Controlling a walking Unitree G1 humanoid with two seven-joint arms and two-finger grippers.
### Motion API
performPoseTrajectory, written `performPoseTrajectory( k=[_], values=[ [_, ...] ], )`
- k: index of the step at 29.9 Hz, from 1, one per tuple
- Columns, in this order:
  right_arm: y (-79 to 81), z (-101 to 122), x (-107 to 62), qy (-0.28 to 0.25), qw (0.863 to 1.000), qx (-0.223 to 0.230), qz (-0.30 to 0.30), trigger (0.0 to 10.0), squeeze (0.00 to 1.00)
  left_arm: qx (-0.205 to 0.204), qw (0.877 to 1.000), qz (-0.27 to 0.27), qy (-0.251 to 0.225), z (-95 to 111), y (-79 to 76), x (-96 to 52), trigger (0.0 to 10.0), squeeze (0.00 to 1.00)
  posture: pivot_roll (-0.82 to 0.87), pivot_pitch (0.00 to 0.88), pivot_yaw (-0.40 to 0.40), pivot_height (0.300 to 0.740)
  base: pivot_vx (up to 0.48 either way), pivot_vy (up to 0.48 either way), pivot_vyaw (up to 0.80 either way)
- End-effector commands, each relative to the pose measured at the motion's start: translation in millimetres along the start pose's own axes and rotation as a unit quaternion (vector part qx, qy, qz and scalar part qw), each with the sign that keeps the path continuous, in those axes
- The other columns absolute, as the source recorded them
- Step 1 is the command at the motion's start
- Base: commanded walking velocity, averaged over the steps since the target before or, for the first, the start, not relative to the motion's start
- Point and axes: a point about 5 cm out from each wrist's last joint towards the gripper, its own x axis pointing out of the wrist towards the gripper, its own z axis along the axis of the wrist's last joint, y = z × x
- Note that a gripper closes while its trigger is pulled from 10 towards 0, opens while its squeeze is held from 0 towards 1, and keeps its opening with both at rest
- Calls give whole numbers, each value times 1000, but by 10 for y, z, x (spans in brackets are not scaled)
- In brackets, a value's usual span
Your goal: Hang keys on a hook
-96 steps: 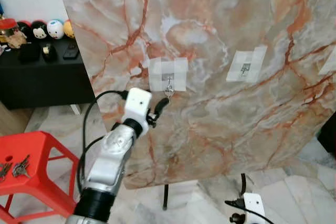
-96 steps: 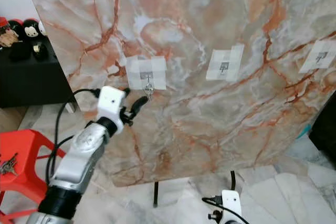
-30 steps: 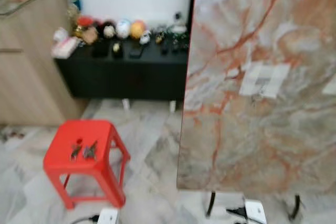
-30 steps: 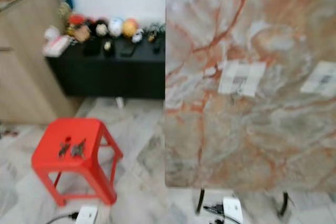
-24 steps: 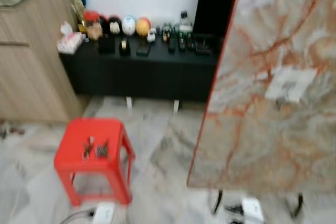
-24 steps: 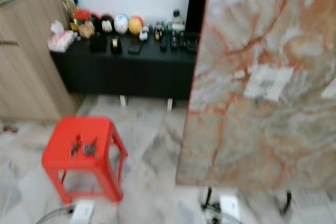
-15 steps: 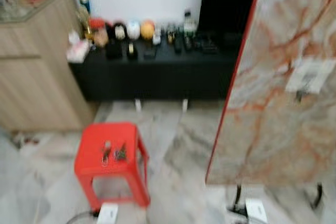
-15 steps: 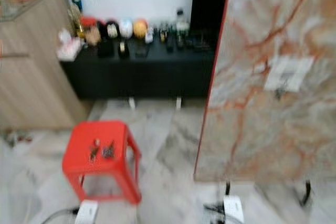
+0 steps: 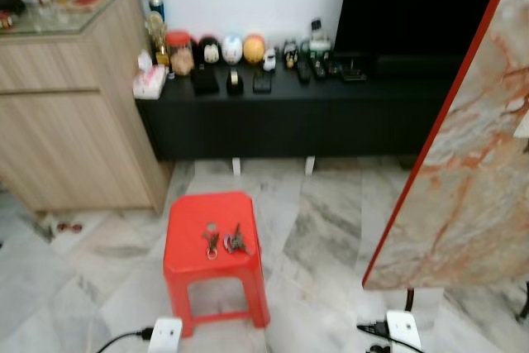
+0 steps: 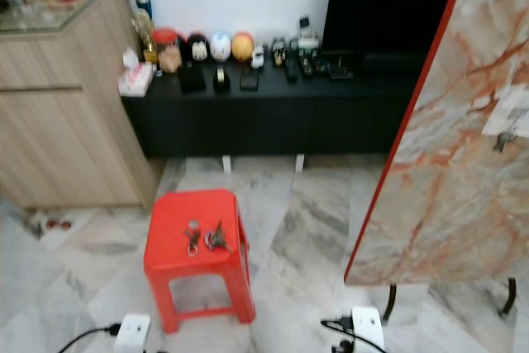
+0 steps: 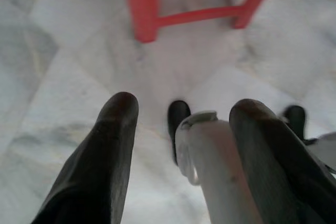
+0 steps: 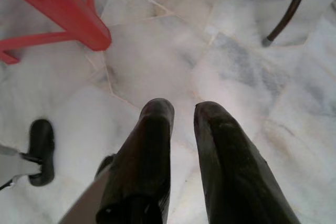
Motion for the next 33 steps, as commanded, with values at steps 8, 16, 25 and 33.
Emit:
performPoseTrajectory(
  k=[8,16,25,33],
  values=[
    [52,50,13,-6,1000,-3,8,10000,0,-1,1000,10,14,-71,45,-14,10000,0,29,0,-60,740,0,384,0],
    [54,49,14,-5,1000,-3,8,10000,0,5,1000,9,12,-65,49,-15,10000,0,28,0,-60,740,0,166,0],
    [53,52,14,-5,1000,-4,9,10000,0,-25,1000,9,1,-63,37,-17,10000,0,26,0,-62,740,0,0,0],
    [62,68,17,-7,1000,-6,11,10000,0,-38,999,8,0,-55,38,-15,10000,0,29,0,-63,740,0,0,0]
  ],
)
